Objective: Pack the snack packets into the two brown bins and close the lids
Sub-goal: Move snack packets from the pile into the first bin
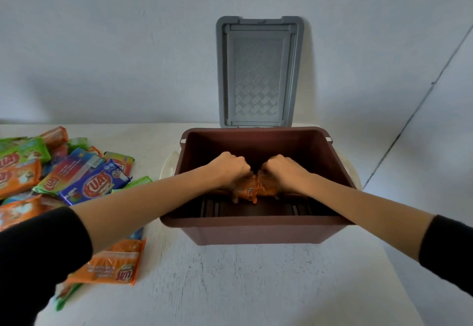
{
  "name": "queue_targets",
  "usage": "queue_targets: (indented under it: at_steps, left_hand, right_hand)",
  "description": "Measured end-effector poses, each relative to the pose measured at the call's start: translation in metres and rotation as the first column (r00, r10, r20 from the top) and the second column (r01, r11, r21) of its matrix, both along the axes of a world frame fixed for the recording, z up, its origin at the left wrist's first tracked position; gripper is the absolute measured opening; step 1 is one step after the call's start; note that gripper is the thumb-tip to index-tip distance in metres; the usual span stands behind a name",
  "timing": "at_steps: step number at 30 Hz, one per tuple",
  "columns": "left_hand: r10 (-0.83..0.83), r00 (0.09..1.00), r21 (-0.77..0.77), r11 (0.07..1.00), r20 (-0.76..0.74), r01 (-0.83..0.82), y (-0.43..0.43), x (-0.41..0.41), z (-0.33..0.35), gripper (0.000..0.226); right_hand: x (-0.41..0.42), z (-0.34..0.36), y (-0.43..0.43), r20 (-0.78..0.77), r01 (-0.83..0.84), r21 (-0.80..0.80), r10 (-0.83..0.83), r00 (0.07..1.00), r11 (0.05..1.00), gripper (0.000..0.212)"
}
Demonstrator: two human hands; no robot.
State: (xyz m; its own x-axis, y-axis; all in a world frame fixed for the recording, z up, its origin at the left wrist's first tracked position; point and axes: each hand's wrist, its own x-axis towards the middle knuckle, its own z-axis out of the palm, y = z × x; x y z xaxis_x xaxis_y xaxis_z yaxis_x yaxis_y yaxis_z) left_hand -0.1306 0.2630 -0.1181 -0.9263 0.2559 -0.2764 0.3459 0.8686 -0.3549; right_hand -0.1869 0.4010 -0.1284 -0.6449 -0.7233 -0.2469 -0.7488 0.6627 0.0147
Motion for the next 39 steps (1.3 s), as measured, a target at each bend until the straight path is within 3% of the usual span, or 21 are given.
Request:
queue_targets:
  at_steps: [5,12,23,32,35,37,39]
  left_hand:
    - [-0.008,0.998,0.055,0.998,-0.056,0.011,-0.002,0.0,-0.003,0.054]
    - [-0.005,0.998,0.169,0.986,-0.068,0.016,-0.006,-0.001,-0.002,0.064]
    - [-0.14,0.989,0.097,0.985,-0.048,0.144,-0.011,-0.009,0.002,0.064]
    - [0.01,1.0,0.251,0.968,-0.026,-0.003,-0.013,-0.008,0.004,0.052]
    - [0.117,0.993,0.513,0.851,0.019,-0.11,-0.026,0.0,0.022,0.039]
    - [0.19,0.98,0.71,0.699,-0.061,-0.091,-0.039,0.016,0.043,0.03]
    - [0.28,0.943,0.8,0.599,-0.182,-0.023,-0.053,0.037,0.062,0.024]
  right_hand:
    - [0.004,0.007,0.003,-0.071,-0.049,0.027,0.051,0.996,0.998,0.04]
    - [0.0,0.014,0.008,0.004,-0.051,-0.009,0.051,0.999,0.999,0.051]
    - [0.002,0.014,0.004,0.041,0.082,-0.007,-0.082,0.996,0.997,0.071]
    - [-0.001,0.021,0.004,0.055,0.07,-0.001,-0.07,0.996,0.998,0.063]
    - [0.0,0.034,0.004,0.103,0.105,-0.05,-0.099,0.99,0.993,0.056]
    - [0.005,0.047,-0.004,0.121,0.118,-0.141,-0.102,0.987,0.983,0.053]
    - [0.018,0.062,-0.02,0.182,0.136,-0.286,-0.085,0.98,0.949,0.052]
